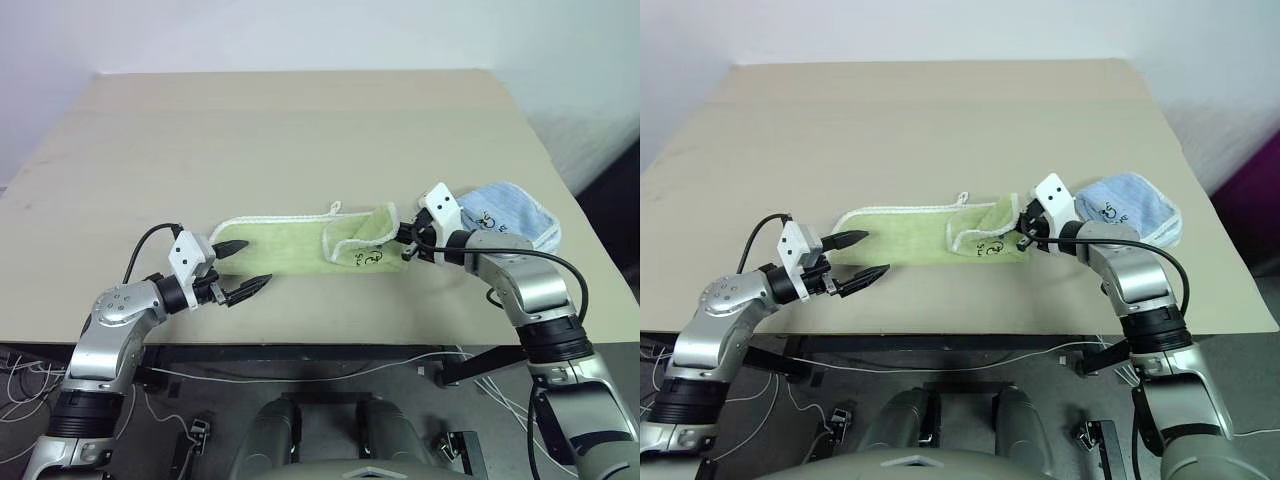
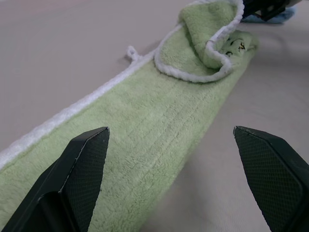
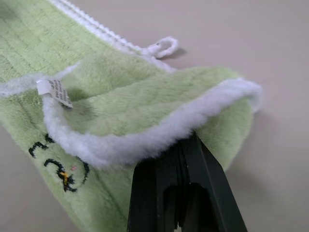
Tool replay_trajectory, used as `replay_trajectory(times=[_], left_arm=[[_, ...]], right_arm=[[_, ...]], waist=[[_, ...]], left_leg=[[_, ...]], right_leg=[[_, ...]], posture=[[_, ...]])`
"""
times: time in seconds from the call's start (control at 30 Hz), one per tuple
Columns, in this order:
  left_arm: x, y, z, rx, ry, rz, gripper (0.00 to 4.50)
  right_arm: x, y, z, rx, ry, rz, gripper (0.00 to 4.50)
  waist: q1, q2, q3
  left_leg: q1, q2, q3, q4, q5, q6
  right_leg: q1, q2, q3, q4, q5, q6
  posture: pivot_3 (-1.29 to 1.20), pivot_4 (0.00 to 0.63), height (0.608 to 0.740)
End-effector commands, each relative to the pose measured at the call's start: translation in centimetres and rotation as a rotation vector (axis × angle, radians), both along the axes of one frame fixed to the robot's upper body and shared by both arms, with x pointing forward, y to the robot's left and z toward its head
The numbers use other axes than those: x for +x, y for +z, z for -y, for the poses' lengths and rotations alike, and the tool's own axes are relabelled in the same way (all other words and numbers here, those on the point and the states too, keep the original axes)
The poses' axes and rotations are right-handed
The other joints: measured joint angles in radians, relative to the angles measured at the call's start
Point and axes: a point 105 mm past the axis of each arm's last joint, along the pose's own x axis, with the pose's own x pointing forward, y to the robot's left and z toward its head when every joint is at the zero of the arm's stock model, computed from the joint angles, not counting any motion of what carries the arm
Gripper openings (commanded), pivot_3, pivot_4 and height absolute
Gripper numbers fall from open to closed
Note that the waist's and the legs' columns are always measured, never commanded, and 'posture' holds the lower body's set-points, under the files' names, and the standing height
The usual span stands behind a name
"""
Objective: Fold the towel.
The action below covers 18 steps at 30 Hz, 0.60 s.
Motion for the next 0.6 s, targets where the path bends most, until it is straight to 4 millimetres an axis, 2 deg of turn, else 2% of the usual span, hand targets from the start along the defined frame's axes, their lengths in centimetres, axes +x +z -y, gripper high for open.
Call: replay_trajectory(times=[0.03, 0.2, 0.33, 0.47, 0.6], left_arm=[[-0.2, 1.6, -0.1, -0.001, 0.001, 0.058, 4.31], [-0.1, 1.6, 0.0, -0.003, 0.002, 0.057, 4.31], [-0.2, 1.7, 0.0, -0.003, 0.007, 0.058, 4.31], [-0.5, 1.7, -0.3, 0.0, 0.022, 0.058, 4.31], [-0.9, 1.6, -0.7, 0.001, 0.047, 0.054, 4.31]], right_arm=[[0.6, 1.2, -1.9, -0.005, 0.061, 0.065, 0.02], [2.2, 1.4, -5.2, 0.015, 0.109, 0.094, 0.02], [2.6, 0.5, -7.3, 0.014, 0.142, 0.086, 0.02], [2.2, -2.1, -7.9, -0.03, 0.159, 0.028, 0.02], [1.4, -4.5, -7.5, -0.079, 0.162, -0.019, 0.02]], waist=[[-0.001, 0.0, 0.0], [-0.003, 0.0, 0.0], [0.0, 0.0, 0.0], [0.0, 0.0, 0.0], [-0.002, 0.0, 0.0]], left_leg=[[0.0, 0.0, 0.0, 0.0, 0.0, 0.0], [0.0, 0.0, 0.0, 0.0, 0.0, 0.0], [0.0, 0.0, 0.0, 0.0, 0.0, 0.0], [0.0, -0.001, 0.0, 0.0, 0.0, -0.001], [0.0, -0.001, 0.0, 0.0, 0.0, -0.001]], right_leg=[[0.0, 0.0, 0.0, 0.0, 0.0, 0.0], [-0.001, 0.001, 0.0, 0.0, 0.0, 0.0], [-0.001, 0.0, 0.0, 0.0, 0.0, 0.0], [-0.001, 0.0, 0.0, 0.0, 0.0, 0.0], [-0.001, 0.0, 0.0, 0.001, 0.0, 0.0]], posture=[[0.0, 0.15, 0.74], [0.0, 0.15, 0.74], [0.0, 0.15, 0.74], [0.0, 0.15, 0.74], [0.0, 0.15, 0.74]])
